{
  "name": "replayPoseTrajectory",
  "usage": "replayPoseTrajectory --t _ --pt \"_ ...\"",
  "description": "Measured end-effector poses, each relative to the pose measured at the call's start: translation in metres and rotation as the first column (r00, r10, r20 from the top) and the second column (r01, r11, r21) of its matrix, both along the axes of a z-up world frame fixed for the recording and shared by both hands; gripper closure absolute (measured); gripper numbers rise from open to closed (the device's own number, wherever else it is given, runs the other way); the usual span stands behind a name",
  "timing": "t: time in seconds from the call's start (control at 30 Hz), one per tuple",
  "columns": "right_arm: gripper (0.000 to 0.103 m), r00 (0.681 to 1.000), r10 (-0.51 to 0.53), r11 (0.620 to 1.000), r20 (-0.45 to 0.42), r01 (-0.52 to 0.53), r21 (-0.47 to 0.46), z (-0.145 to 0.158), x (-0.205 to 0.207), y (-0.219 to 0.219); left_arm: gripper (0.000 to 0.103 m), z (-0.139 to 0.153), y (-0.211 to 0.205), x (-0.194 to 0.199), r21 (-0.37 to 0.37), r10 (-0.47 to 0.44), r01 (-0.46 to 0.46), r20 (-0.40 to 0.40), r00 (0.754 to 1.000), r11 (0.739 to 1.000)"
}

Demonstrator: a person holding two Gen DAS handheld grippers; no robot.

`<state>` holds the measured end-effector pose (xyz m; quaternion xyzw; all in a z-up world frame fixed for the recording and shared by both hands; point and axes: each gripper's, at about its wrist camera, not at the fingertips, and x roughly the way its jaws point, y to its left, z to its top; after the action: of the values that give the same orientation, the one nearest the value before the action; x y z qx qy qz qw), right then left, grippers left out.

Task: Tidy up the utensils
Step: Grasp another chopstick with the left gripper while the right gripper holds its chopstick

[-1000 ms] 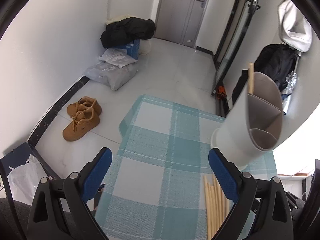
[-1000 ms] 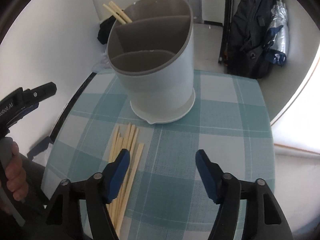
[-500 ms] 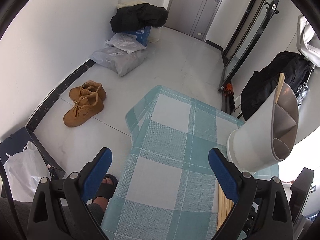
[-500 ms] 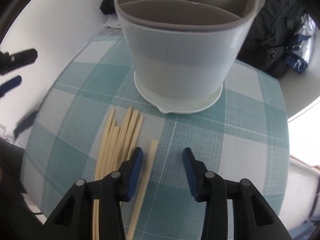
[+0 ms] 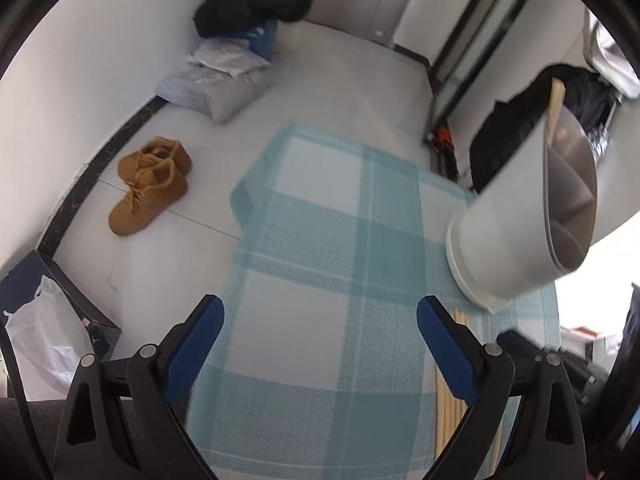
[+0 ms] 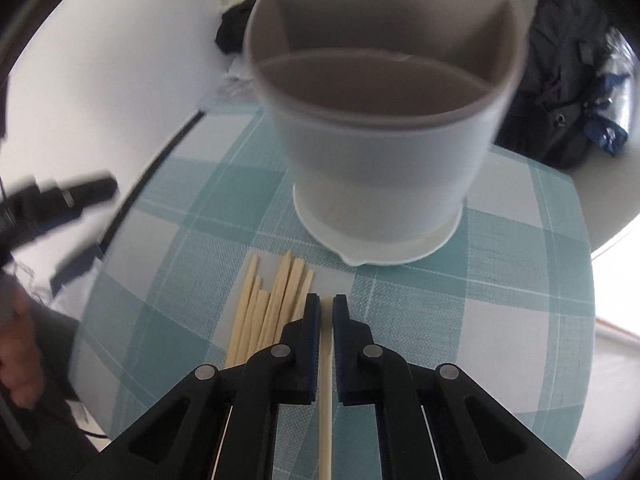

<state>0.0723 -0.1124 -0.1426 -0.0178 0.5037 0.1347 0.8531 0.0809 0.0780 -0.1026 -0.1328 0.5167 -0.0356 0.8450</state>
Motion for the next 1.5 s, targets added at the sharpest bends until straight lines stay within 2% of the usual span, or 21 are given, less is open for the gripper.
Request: replayPoseTrajectory --t 0.17,0.3,0.4,0.5,0.6,0.7,0.8,0.87,1.0,1.13,1.23,1.3,1.33,1.4,1.47,1.5 --pt "0.098 0.990 -0.112 0.984 0.082 0.099 0.148 0.024 -0.015 -0.043 0.008 -0.011 -0.033 -0.008 -0.012 -0.108 0.108 -0.070 0.992 0.994" --pt "0.098 0.963 -0.249 0.923 0.104 0.203 0.327 0.037 -0.018 -0.086 0.009 -0.016 -0.053 -0.017 0.002 -0.175 0.176 -0.102 0.979 0.984" --pt "0.098 0.939 -0.328 0.878 0.106 0.262 0.400 0.040 -0.025 -0.111 0.009 -0.019 -0.064 -0.020 0.042 -0.200 0.207 -0.119 0.972 0.978" --pt "0.098 0.924 -0.368 0.857 0.106 0.292 0.425 0.041 -0.020 -0.121 0.009 -0.024 -0.069 -0.020 0.073 -0.211 0.223 -0.141 0.967 0.972" --pt "0.098 0.918 -0.383 0.848 0.107 0.303 0.434 0.045 -0.014 -0.128 0.009 -0.027 -0.072 -0.020 0.137 -0.191 0.212 -0.152 0.970 0.968" --pt "0.098 0.913 -0.392 0.844 0.112 0.308 0.438 0.046 -0.020 -0.129 0.008 -0.029 -0.078 -0.024 0.199 -0.189 0.220 -0.160 0.969 0.955" --pt "0.098 0.911 -0.395 0.851 0.120 0.314 0.422 0.043 -0.022 -0.127 0.009 -0.029 -0.075 -0.023 0.202 -0.160 0.194 -0.176 0.971 0.960" --pt "0.098 0.912 -0.393 0.850 0.122 0.309 0.427 0.044 -0.023 -0.127 0.008 -0.031 -0.076 -0.021 0.246 -0.159 0.202 -0.182 0.970 0.948" --pt "0.098 0.914 -0.382 0.856 0.136 0.294 0.424 0.047 -0.022 -0.127 0.008 -0.031 -0.077 -0.020 0.238 -0.151 0.194 -0.188 0.970 0.952" --pt "0.098 0.913 -0.385 0.848 0.132 0.294 0.442 0.049 -0.022 -0.129 0.011 -0.031 -0.077 -0.011 0.246 -0.132 0.176 -0.188 0.973 0.953" --pt "0.098 0.911 -0.389 0.847 0.136 0.296 0.442 0.050 -0.022 -0.129 0.029 -0.028 -0.083 -0.002 0.256 -0.156 0.203 -0.192 0.969 0.945" --pt "0.098 0.911 -0.388 0.849 0.143 0.292 0.440 0.052 -0.021 -0.128 0.050 -0.026 -0.092 -0.002 0.265 -0.178 0.225 -0.191 0.965 0.938" --pt "0.098 0.911 -0.387 0.849 0.142 0.291 0.441 0.052 -0.021 -0.127 0.057 -0.025 -0.095 0.000 0.257 -0.188 0.235 -0.193 0.963 0.937" --pt "0.098 0.913 -0.383 0.848 0.143 0.286 0.446 0.053 -0.021 -0.126 0.086 -0.025 -0.101 0.004 0.237 -0.193 0.239 -0.200 0.960 0.942" --pt "0.098 0.913 -0.381 0.847 0.144 0.282 0.451 0.054 -0.021 -0.125 0.100 -0.025 -0.105 0.006 0.229 -0.202 0.248 -0.205 0.958 0.941" --pt "0.098 0.914 -0.379 0.847 0.145 0.279 0.453 0.055 -0.021 -0.125 0.101 -0.024 -0.107 0.007 0.236 -0.203 0.250 -0.209 0.957 0.939"
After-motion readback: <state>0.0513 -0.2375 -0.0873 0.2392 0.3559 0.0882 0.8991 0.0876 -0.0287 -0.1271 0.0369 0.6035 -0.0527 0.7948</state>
